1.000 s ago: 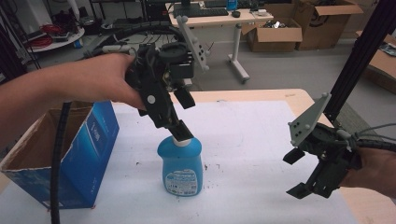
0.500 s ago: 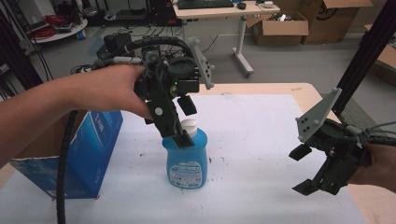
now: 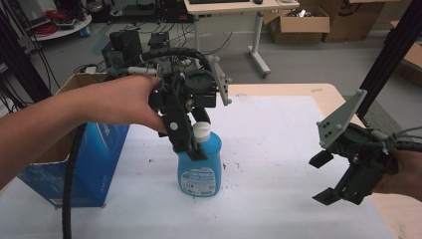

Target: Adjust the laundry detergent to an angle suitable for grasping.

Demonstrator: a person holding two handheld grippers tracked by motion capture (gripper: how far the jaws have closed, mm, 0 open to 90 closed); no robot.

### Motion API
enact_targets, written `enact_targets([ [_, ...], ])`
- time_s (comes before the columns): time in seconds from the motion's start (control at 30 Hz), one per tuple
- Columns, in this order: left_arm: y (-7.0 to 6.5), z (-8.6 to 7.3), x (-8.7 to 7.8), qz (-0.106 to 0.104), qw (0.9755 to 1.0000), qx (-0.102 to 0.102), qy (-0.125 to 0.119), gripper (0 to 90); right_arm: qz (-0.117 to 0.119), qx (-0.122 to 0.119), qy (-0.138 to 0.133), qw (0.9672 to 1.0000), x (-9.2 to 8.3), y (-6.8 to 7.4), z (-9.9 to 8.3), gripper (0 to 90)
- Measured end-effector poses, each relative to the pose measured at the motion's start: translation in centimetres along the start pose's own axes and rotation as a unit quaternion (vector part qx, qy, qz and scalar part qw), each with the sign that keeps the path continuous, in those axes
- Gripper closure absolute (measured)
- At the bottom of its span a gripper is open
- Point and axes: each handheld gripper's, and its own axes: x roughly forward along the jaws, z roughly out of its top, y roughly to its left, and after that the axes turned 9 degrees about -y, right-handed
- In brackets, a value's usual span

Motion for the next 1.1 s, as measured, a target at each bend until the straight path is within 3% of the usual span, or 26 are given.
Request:
enact_targets([
  [0.53, -0.1, -0.3, 1.8, -0.005, 0.9998, 0.000, 0.021, 18.6, 0.000, 0.001, 0.001, 1.0000, 0.0, 0.0, -0.1, 18.0],
  [1.1, 0.2, -0.5, 2.1, -0.008, 0.9996, -0.001, 0.027, 24.1, 0.000, 0.003, 0.000, 1.0000, -0.1, -0.1, -0.2, 18.0],
])
